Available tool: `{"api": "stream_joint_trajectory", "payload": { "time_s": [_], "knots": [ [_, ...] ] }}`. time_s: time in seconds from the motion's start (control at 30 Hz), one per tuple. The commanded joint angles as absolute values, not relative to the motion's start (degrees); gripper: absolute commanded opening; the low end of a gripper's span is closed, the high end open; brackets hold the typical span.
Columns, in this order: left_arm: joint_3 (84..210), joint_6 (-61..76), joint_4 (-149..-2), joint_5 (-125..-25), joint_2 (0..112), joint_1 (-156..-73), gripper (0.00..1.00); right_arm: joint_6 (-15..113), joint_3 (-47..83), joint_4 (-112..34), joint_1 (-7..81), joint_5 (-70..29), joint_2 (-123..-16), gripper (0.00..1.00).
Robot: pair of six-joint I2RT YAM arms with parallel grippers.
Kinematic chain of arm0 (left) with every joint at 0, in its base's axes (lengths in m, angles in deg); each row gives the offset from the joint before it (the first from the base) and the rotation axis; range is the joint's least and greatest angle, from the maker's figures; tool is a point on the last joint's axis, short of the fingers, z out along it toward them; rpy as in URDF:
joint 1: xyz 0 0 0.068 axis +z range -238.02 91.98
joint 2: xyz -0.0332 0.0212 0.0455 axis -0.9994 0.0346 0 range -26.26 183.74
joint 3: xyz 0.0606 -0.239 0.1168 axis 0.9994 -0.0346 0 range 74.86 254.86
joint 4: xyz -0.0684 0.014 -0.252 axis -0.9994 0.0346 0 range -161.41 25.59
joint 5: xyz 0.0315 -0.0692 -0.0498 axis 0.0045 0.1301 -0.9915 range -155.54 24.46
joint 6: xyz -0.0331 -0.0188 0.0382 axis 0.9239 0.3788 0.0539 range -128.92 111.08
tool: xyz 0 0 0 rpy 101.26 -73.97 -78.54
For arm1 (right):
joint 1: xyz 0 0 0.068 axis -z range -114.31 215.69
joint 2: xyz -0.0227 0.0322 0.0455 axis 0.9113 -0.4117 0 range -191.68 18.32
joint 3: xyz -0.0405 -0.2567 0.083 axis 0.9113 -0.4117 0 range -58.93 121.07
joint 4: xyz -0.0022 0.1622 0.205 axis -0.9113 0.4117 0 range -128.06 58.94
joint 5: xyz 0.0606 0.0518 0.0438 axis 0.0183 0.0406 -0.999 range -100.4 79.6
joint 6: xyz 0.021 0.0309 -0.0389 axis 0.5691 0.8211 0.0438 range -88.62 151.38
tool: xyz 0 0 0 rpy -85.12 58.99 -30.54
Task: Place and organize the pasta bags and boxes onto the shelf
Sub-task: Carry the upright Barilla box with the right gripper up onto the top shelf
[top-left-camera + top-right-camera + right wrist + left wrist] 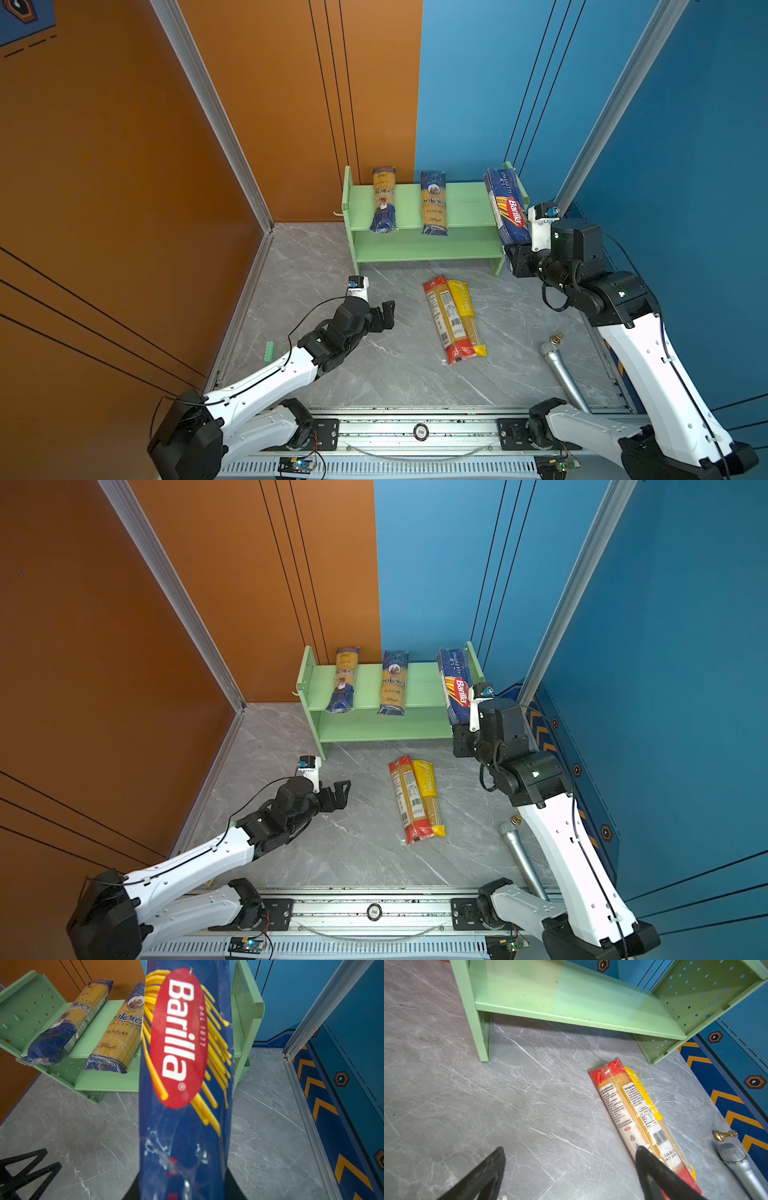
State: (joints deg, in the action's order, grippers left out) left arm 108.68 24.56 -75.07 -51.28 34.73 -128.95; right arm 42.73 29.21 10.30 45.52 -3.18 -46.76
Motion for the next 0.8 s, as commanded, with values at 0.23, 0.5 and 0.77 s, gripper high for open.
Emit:
{"api": "stream_joint_trajectory", "payload": {
  "time_s": [0.23,0.5,0.77],
  "knots": [
    [109.02,23.60,-75.48,-53.42,34.27,-128.36,0.98,41.94,36.17,-2.64,46.17,-3.22,-48.53,0.00],
    [107.88,24.07,-75.19,-53.99,32.52,-128.27,0.98,42.32,40.30,-5.28,46.22,-3.19,-53.29,0.00],
    [107.54,24.04,-73.71,-53.31,30.52,-128.27,0.98,40.20,43.45,-10.88,46.23,-2.79,-58.85,0.00]
  ]
}}
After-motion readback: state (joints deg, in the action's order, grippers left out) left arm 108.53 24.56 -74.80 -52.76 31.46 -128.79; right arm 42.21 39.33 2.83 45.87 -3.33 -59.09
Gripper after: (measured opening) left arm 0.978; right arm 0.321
